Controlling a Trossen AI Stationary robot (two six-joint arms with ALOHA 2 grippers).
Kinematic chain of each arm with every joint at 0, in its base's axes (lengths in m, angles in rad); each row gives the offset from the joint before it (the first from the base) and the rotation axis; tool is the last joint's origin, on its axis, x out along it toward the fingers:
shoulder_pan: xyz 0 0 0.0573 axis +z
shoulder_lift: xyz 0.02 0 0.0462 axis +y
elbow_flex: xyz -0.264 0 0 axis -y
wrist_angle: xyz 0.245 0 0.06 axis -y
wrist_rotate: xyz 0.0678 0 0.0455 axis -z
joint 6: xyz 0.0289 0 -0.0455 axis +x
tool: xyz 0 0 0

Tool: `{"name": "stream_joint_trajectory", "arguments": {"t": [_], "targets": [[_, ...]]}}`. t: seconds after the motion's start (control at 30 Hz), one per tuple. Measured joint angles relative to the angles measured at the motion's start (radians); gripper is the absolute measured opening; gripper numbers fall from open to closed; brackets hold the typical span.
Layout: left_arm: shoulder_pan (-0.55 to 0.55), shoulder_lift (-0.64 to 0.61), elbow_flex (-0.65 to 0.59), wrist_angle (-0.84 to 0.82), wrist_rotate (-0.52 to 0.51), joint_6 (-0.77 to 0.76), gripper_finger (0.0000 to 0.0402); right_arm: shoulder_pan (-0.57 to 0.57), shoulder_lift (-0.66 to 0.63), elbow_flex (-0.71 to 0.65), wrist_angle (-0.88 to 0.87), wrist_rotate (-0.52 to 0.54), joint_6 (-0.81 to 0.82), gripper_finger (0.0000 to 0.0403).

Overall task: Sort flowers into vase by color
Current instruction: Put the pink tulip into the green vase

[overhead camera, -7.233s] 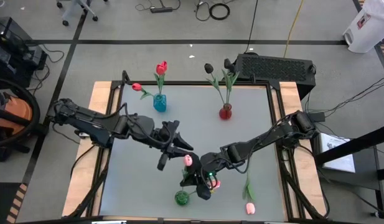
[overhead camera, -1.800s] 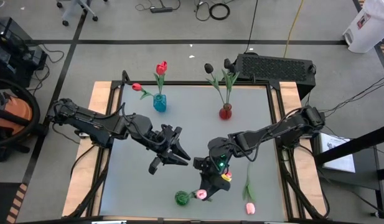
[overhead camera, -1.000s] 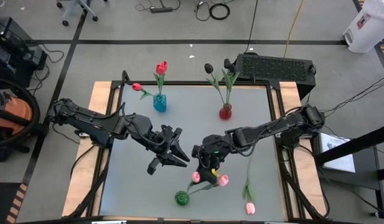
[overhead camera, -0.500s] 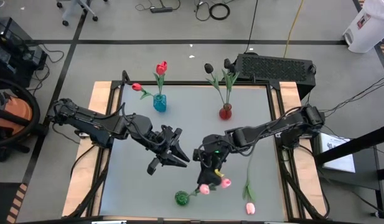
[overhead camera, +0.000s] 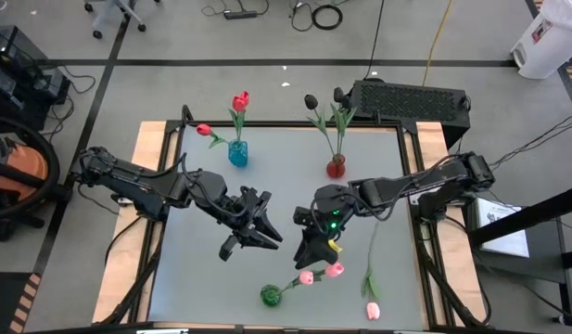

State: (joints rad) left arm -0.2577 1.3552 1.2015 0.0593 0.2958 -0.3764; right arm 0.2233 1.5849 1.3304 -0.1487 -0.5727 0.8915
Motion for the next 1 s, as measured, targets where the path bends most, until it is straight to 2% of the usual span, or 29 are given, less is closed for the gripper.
{"name": "stream_joint_trajectory", "arguments": {"t": [0.23, 0.5, 0.77, 1.0], "targets": [[0.0, 0.0, 0.0, 0.0, 0.0, -0.01, 0.0102, -0.001, -0.085, 0.0, -0.038, 0.018, -0.044, 0.018], [0.0, 0.0, 0.0, -0.001, 0.0, -0.011, 0.0102, 0.032, -0.242, 0.0, -0.233, 0.187, -0.038, 0.018], [0.0, 0.0, 0.0, -0.027, 0.0, -0.012, 0.0102, 0.148, -0.383, 0.0, -0.456, 0.402, 0.106, 0.018], [0.0, 0.0, 0.0, -0.057, 0.0, -0.011, 0.0102, 0.268, -0.404, 0.0, -0.631, 0.54, 0.279, 0.018]]}}
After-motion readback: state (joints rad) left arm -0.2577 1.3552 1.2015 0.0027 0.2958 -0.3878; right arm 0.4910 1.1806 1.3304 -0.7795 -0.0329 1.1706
